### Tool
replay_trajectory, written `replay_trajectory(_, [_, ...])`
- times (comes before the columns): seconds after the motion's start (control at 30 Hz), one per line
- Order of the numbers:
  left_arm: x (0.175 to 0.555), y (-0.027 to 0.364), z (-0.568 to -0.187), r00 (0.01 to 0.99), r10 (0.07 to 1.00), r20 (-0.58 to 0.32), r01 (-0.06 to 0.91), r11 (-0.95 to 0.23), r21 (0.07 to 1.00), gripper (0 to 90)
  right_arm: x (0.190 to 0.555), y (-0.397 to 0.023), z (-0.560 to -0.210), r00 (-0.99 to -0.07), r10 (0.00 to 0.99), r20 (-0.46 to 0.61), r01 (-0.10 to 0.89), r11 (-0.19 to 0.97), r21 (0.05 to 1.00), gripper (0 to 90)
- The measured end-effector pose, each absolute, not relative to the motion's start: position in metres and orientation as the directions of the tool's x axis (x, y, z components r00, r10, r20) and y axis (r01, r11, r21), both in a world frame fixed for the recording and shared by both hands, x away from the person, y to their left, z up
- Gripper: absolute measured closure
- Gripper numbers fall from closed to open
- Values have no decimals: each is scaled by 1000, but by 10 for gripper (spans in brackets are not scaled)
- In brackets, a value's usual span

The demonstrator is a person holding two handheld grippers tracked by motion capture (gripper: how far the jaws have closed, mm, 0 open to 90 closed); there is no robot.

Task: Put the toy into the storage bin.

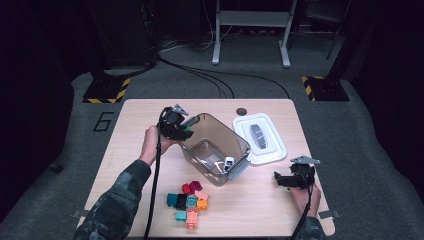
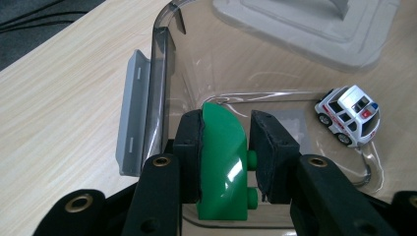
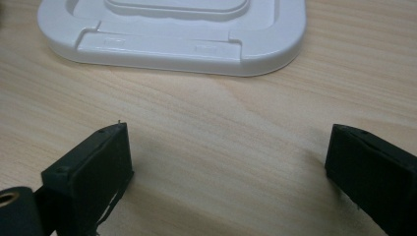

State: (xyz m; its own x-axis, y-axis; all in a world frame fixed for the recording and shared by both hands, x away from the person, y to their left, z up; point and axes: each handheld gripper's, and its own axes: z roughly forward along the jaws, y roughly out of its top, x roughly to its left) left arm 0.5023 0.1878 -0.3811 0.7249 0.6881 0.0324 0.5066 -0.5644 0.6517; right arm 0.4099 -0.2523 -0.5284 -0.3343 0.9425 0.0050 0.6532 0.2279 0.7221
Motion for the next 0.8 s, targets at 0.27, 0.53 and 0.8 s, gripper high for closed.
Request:
replay_trajectory(0.27, [502, 188, -385, 736, 676, 39, 510, -591, 625, 660, 410, -252, -528, -334, 942, 5, 653, 228, 722, 30])
replay_trajectory(0.53, [498, 190, -384, 748, 663, 36, 503, -601, 621, 573, 410, -252, -528, -333, 943, 6, 654, 226, 722, 30])
replay_trajectory(0.8, [485, 197, -373, 734, 678, 34, 495, -568, 658, 354, 410, -252, -528, -332, 943, 7, 654, 225, 722, 31])
